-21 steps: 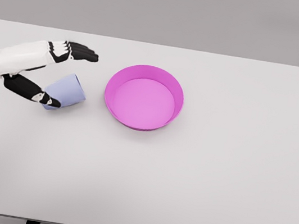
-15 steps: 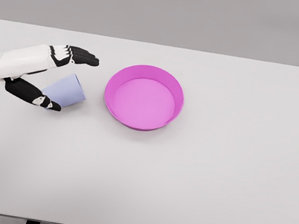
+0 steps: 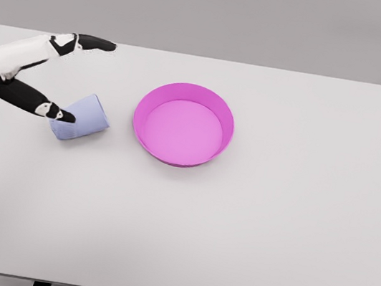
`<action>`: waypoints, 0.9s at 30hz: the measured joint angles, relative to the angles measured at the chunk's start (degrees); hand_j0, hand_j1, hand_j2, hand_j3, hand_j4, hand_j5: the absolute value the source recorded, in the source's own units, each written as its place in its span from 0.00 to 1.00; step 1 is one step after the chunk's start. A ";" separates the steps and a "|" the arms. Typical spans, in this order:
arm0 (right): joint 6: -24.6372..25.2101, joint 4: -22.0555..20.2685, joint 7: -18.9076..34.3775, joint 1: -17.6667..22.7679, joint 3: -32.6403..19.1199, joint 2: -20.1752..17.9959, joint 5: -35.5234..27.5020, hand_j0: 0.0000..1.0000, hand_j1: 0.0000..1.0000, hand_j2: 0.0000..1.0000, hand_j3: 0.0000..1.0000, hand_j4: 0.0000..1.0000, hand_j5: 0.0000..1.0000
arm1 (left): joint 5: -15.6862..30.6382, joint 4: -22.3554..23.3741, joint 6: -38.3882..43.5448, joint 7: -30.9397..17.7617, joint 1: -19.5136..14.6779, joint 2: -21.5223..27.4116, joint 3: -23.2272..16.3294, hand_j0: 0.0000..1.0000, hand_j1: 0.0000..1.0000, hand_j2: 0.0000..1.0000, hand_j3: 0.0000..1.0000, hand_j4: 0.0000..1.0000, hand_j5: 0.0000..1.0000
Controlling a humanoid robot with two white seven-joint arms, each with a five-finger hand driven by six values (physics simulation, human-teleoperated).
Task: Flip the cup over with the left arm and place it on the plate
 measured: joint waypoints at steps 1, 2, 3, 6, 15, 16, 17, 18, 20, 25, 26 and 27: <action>0.00 0.00 0.00 0.00 0.00 0.00 0.00 1.00 1.00 1.00 1.00 1.00 1.00 | 2.32 0.17 1.35 0.10 0.35 -0.01 -0.13 1.00 1.00 1.00 1.00 1.00 1.00; 0.00 0.00 0.00 0.00 0.00 0.00 0.00 1.00 1.00 1.00 1.00 1.00 1.00 | 4.57 0.24 2.92 0.19 0.35 0.01 -0.57 1.00 1.00 1.00 1.00 1.00 1.00; 0.00 0.00 0.00 0.00 0.00 0.00 0.00 1.00 1.00 1.00 1.00 1.00 1.00 | 6.95 0.30 4.40 0.29 0.35 0.04 -1.28 1.00 1.00 1.00 1.00 1.00 1.00; 0.00 0.00 0.00 0.00 0.00 0.00 0.00 1.00 1.00 1.00 1.00 1.00 1.00 | 11.15 0.14 11.41 1.44 0.44 0.14 -3.42 1.00 1.00 1.00 1.00 1.00 1.00; 0.00 0.00 0.00 0.00 0.00 0.00 0.00 1.00 1.00 1.00 1.00 1.00 1.00 | 8.63 2.16 26.42 2.71 -1.74 -4.75 -6.74 1.00 1.00 1.00 1.00 1.00 1.00; 0.00 0.00 -0.01 0.00 0.00 0.00 0.00 1.00 1.00 1.00 1.00 1.00 1.00 | 8.83 2.25 29.61 2.69 -2.80 -4.95 -6.76 1.00 1.00 1.00 1.00 1.00 1.00; 0.00 0.00 0.00 0.00 0.00 0.00 0.00 1.00 1.00 1.00 1.00 1.00 1.00 | 8.99 2.13 32.77 2.67 -4.04 -5.10 -6.78 1.00 1.00 1.00 1.00 1.00 1.00; 0.00 0.00 0.00 0.00 0.00 0.00 0.00 1.00 1.00 1.00 1.00 1.00 1.00 | 9.10 1.91 35.33 2.66 -4.66 -5.15 -6.80 1.00 1.00 1.00 1.00 1.00 1.00; 0.00 0.00 0.00 0.00 0.00 0.00 0.00 1.00 1.00 1.00 1.00 1.00 1.00 | 9.10 1.23 38.56 2.58 -4.92 -4.68 -6.80 1.00 1.00 1.00 1.00 1.00 1.00; 0.00 0.00 -0.01 0.00 0.00 0.00 0.00 1.00 1.00 1.00 1.00 1.00 1.00 | 10.65 -0.34 41.30 2.47 -5.01 -3.31 -6.78 1.00 1.00 1.00 1.00 1.00 1.00; 0.00 0.00 0.00 0.00 0.00 0.00 0.00 1.00 1.00 1.00 1.00 1.00 1.00 | 11.21 -0.48 41.47 2.46 -4.83 -2.61 -6.93 1.00 1.00 1.00 1.00 1.00 1.00; 0.00 0.00 0.00 0.00 0.00 0.00 0.00 1.00 1.00 1.00 1.00 1.00 1.00 | 11.73 -0.58 41.60 2.46 -4.66 -2.01 -7.21 1.00 1.00 1.00 1.00 1.00 1.00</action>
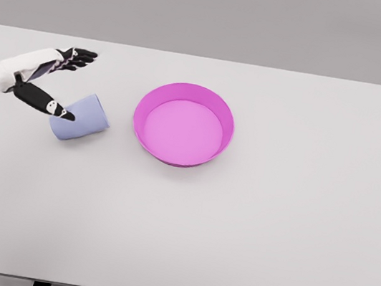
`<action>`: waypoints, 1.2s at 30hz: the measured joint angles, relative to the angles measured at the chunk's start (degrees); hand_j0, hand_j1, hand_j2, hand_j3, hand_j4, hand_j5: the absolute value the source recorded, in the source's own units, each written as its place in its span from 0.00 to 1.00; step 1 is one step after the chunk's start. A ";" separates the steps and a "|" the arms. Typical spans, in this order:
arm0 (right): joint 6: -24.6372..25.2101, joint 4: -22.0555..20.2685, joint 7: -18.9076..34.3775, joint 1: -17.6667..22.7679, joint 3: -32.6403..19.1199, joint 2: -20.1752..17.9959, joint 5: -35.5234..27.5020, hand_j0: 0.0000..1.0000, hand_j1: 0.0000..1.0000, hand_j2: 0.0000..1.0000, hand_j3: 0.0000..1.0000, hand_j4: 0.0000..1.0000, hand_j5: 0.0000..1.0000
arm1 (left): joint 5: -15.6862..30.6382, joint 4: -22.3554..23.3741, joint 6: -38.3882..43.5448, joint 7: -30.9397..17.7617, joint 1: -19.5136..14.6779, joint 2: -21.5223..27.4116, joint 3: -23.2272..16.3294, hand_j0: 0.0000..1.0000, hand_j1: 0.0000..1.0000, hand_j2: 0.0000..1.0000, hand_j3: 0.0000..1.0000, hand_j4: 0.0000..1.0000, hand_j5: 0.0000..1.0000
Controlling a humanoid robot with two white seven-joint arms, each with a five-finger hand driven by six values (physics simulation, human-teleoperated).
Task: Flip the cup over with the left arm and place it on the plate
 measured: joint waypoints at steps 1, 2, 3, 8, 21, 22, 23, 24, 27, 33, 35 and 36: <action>0.00 0.00 0.00 0.00 0.00 0.00 0.00 1.00 1.00 1.00 1.00 1.00 1.00 | 0.38 -0.08 0.09 0.00 -0.52 0.50 -0.60 1.00 1.00 1.00 1.00 1.00 1.00; 0.00 -0.01 0.00 0.00 0.00 0.00 0.00 1.00 1.00 1.00 1.00 1.00 1.00 | 0.69 -0.12 0.16 -0.02 -2.36 0.80 -1.78 1.00 1.00 1.00 1.00 1.00 1.00; 0.00 0.00 0.00 0.00 0.00 0.00 0.00 1.00 1.00 1.00 1.00 1.00 1.00 | 0.95 -0.19 0.20 0.01 -5.00 1.04 -3.47 1.00 1.00 1.00 1.00 1.00 1.00; 0.00 0.00 0.00 0.00 0.00 0.00 0.00 1.00 1.00 1.00 1.00 1.00 1.00 | 1.59 -0.27 0.29 0.00 -12.04 1.63 -14.22 1.00 1.00 1.00 1.00 1.00 1.00; 0.00 0.00 0.00 0.00 0.00 0.00 0.00 1.00 1.00 1.00 1.00 1.00 1.00 | 3.18 -0.20 0.28 -0.01 -12.48 0.93 -14.84 1.00 1.00 1.00 1.00 1.00 1.00; 0.00 0.00 0.00 0.00 0.00 0.00 0.00 1.00 1.00 1.00 1.00 1.00 1.00 | 3.05 -0.19 0.28 -0.01 -12.48 0.94 -13.75 1.00 1.00 1.00 1.00 1.00 1.00; 0.00 0.00 0.00 0.00 0.00 0.00 0.00 1.00 1.00 1.00 1.00 1.00 1.00 | 2.94 -0.19 0.28 -0.01 -12.13 0.91 -12.97 1.00 1.00 1.00 1.00 1.00 1.00; 0.00 0.00 0.00 0.00 0.00 0.00 0.00 1.00 1.00 1.00 1.00 1.00 1.00 | 2.69 -0.17 0.28 -0.01 -11.35 0.50 -12.42 1.00 1.00 1.00 1.00 1.00 1.00; 0.00 0.00 0.00 0.00 0.00 0.00 0.00 1.00 1.00 1.00 1.00 1.00 1.00 | 1.38 -0.17 0.30 -0.01 -10.19 -1.60 -11.44 1.00 1.00 1.00 1.00 1.00 1.00; 0.00 0.00 0.00 0.00 0.00 0.00 0.00 1.00 1.00 1.00 1.00 1.00 1.00 | -0.04 -0.16 0.31 0.46 -9.75 -3.22 -10.43 1.00 1.00 1.00 1.00 1.00 1.00; 0.00 0.00 0.00 0.00 0.00 0.00 0.00 1.00 1.00 1.00 1.00 1.00 1.00 | -1.19 -0.16 0.70 1.10 -8.61 -3.33 -10.19 1.00 1.00 1.00 1.00 1.00 1.00; 0.00 0.00 0.00 0.00 0.00 0.00 0.00 1.00 1.00 1.00 1.00 1.00 1.00 | -1.92 -0.17 1.40 1.42 -7.92 -3.34 -9.94 1.00 1.00 1.00 1.00 1.00 1.00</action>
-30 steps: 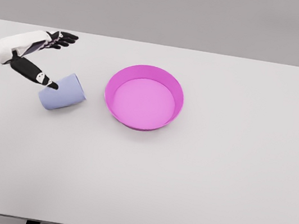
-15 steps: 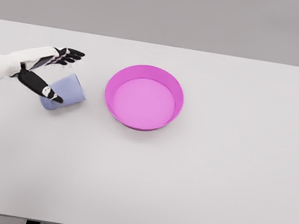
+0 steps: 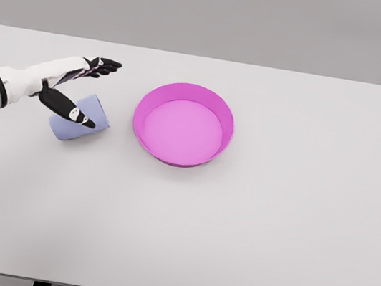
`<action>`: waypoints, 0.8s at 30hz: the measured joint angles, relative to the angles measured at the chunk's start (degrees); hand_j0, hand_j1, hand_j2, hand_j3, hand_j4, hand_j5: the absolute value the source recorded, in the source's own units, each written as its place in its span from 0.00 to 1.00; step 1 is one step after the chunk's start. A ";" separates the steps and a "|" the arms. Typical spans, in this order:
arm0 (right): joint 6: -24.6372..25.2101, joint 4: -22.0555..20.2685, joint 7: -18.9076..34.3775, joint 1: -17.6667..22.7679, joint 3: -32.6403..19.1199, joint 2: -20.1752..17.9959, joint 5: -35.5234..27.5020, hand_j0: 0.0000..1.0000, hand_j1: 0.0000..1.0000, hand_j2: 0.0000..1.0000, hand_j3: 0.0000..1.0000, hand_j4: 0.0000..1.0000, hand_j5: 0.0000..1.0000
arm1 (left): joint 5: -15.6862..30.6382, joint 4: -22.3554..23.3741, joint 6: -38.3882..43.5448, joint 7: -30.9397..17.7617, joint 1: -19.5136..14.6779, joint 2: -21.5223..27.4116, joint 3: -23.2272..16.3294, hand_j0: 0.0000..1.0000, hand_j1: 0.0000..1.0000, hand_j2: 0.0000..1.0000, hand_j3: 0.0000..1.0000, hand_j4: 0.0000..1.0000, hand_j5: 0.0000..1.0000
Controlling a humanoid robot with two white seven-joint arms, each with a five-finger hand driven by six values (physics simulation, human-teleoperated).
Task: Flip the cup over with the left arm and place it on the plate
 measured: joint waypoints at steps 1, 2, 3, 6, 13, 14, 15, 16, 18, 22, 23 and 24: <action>0.00 0.00 0.00 0.00 0.00 0.00 0.00 1.00 1.00 1.00 1.00 1.00 1.00 | -1.02 0.00 1.26 0.26 0.80 -0.02 0.30 1.00 1.00 1.00 1.00 1.00 1.00; 0.00 0.00 0.00 0.00 0.00 0.00 0.00 1.00 1.00 1.00 1.00 1.00 1.00 | -2.27 0.00 2.96 0.43 0.97 -0.06 0.65 1.00 1.00 1.00 1.00 1.00 1.00; 0.00 0.00 0.00 0.00 0.00 0.00 0.00 1.00 1.00 1.00 1.00 1.00 1.00 | -3.62 0.00 4.73 0.51 1.06 -0.07 0.95 1.00 1.00 1.00 1.00 1.00 1.00; 0.00 0.00 0.00 0.00 0.00 0.00 0.00 1.00 1.00 1.00 1.00 1.00 1.00 | -7.04 -0.02 7.71 0.62 1.41 -0.16 2.28 1.00 1.00 1.00 1.00 1.00 1.00; 0.00 0.00 0.00 0.00 0.00 0.00 0.00 1.00 1.00 1.00 1.00 1.00 1.00 | -8.89 0.07 9.54 0.72 3.43 -1.98 3.18 1.00 1.00 1.00 1.00 1.00 1.00; 0.00 0.00 0.00 0.00 0.00 0.00 0.00 1.00 1.00 1.00 1.00 1.00 1.00 | -8.97 0.15 9.65 0.73 3.43 -2.24 3.23 1.00 1.00 1.00 1.00 1.00 1.00; 0.00 0.00 0.00 0.00 0.00 0.00 0.00 1.00 1.00 1.00 1.00 1.00 1.00 | -9.03 0.30 9.73 0.74 3.35 -2.46 3.27 1.00 1.00 1.00 1.00 1.00 1.00; 0.01 0.00 0.00 0.00 0.00 0.00 0.00 1.00 1.00 1.00 1.00 1.00 1.00 | -9.07 0.60 9.78 0.75 3.43 -2.68 3.31 1.00 1.00 1.00 1.00 1.00 1.00; 0.00 0.00 0.00 0.00 0.00 0.00 0.00 1.00 1.00 1.00 1.00 1.00 1.00 | -9.11 1.35 9.85 0.72 3.35 -2.98 3.46 1.00 1.00 1.00 1.00 1.00 1.00; 0.00 0.00 0.00 0.00 0.00 0.00 0.00 1.00 1.00 1.00 1.00 1.00 1.00 | -9.08 2.29 9.96 0.69 3.87 -3.99 3.62 1.00 1.00 1.00 1.00 1.00 1.00; 0.00 0.00 0.00 0.00 0.00 0.00 0.00 1.00 1.00 1.00 1.00 1.00 1.00 | -9.06 2.39 9.97 0.69 3.79 -4.16 3.65 1.00 1.00 1.00 1.00 1.00 1.00; 0.00 0.00 0.00 0.00 0.00 0.00 0.00 1.00 1.00 1.00 1.00 1.00 1.00 | -9.03 2.46 9.97 0.69 3.79 -4.28 3.67 1.00 1.00 1.00 1.00 1.00 1.00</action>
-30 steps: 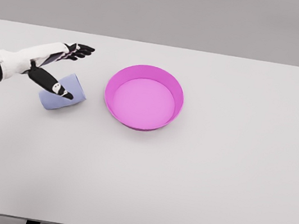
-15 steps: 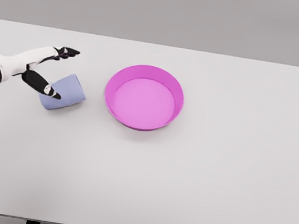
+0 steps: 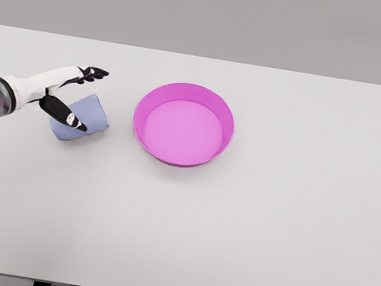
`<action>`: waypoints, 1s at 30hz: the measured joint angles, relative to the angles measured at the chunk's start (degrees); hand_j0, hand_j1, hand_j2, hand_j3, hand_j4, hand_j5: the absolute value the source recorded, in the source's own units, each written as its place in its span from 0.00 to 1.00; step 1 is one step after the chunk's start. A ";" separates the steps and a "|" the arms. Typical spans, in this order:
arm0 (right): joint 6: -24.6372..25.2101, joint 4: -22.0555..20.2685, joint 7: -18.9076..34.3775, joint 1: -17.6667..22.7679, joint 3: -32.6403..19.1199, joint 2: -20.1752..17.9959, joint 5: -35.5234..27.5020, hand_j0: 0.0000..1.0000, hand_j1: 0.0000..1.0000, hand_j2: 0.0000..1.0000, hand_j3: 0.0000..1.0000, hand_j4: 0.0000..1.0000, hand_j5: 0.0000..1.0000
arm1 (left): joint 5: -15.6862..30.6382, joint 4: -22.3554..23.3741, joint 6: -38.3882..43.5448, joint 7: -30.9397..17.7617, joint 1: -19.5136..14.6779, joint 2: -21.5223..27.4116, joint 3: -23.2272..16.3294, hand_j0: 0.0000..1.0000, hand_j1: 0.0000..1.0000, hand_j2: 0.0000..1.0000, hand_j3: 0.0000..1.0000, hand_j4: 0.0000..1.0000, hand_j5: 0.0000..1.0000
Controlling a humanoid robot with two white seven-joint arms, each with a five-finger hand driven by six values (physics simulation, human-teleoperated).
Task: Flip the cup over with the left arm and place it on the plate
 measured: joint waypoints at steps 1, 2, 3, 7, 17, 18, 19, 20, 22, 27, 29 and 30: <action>0.00 0.00 0.00 0.00 0.00 0.00 0.00 1.00 1.00 1.00 1.00 1.00 1.00 | 0.03 0.06 -0.01 0.01 0.00 -0.09 0.05 1.00 1.00 1.00 1.00 1.00 1.00; 0.00 0.00 0.00 0.00 0.00 0.00 0.00 1.00 1.00 1.00 1.00 1.00 1.00 | 0.05 0.25 -0.02 0.00 0.09 -0.15 0.22 1.00 1.00 1.00 1.00 1.00 1.00; 0.00 0.00 0.00 0.00 0.00 0.00 0.00 1.00 1.00 1.00 1.00 1.00 1.00 | 0.04 0.49 -0.03 0.00 0.09 -0.19 0.37 1.00 1.00 1.00 1.00 1.00 1.00; 0.00 0.00 0.00 0.00 0.00 0.00 0.00 1.00 1.00 1.00 1.00 1.00 1.00 | 0.01 1.69 -0.04 -0.01 0.62 -0.98 0.65 1.00 1.00 1.00 1.00 1.00 1.00; 0.00 0.00 0.00 0.00 0.00 0.00 0.00 1.00 1.00 1.00 1.00 1.00 1.00 | -0.17 5.15 -0.05 -0.17 1.32 -3.72 0.76 1.00 1.00 1.00 1.00 1.00 1.00; 0.00 0.00 0.00 0.00 0.00 0.00 0.00 1.00 1.00 1.00 1.00 1.00 1.00 | -0.22 5.42 -0.05 -0.20 1.32 -3.76 0.76 1.00 1.00 1.00 1.00 1.00 1.00; 0.00 0.00 0.00 0.00 0.00 0.00 0.00 1.00 1.00 1.00 1.00 1.00 1.00 | -0.26 5.66 -0.05 -0.22 1.32 -3.78 0.76 1.00 1.00 1.00 1.00 1.00 1.00; 0.00 0.00 0.00 0.00 0.00 0.00 0.00 1.00 1.00 1.00 1.00 1.00 1.00 | -0.29 5.85 -0.05 -0.24 1.41 -3.79 0.74 1.00 1.00 1.00 1.00 1.00 1.00; 0.00 0.00 0.00 0.00 0.00 0.00 0.00 1.00 1.00 1.00 1.00 1.00 1.00 | -0.32 6.36 -0.05 -0.29 1.85 -3.83 0.74 1.00 1.00 1.00 1.00 1.00 1.00; 0.00 0.00 0.00 0.00 0.00 0.00 0.00 1.00 1.00 1.00 1.00 1.00 1.00 | -0.47 7.65 0.00 -0.34 1.93 -4.28 0.68 1.00 1.00 1.00 1.00 1.00 1.00; 0.00 0.00 0.00 0.00 0.00 0.00 0.00 1.00 1.00 1.00 1.00 1.00 1.00 | -0.53 8.25 0.04 -0.32 2.02 -4.81 0.59 1.00 1.00 1.00 1.00 1.00 1.00; 0.00 0.00 0.00 0.00 0.00 0.00 0.00 1.00 1.00 1.00 1.00 1.00 1.00 | -0.54 8.47 0.07 -0.30 2.02 -5.14 0.52 1.00 1.00 1.00 1.00 1.00 1.00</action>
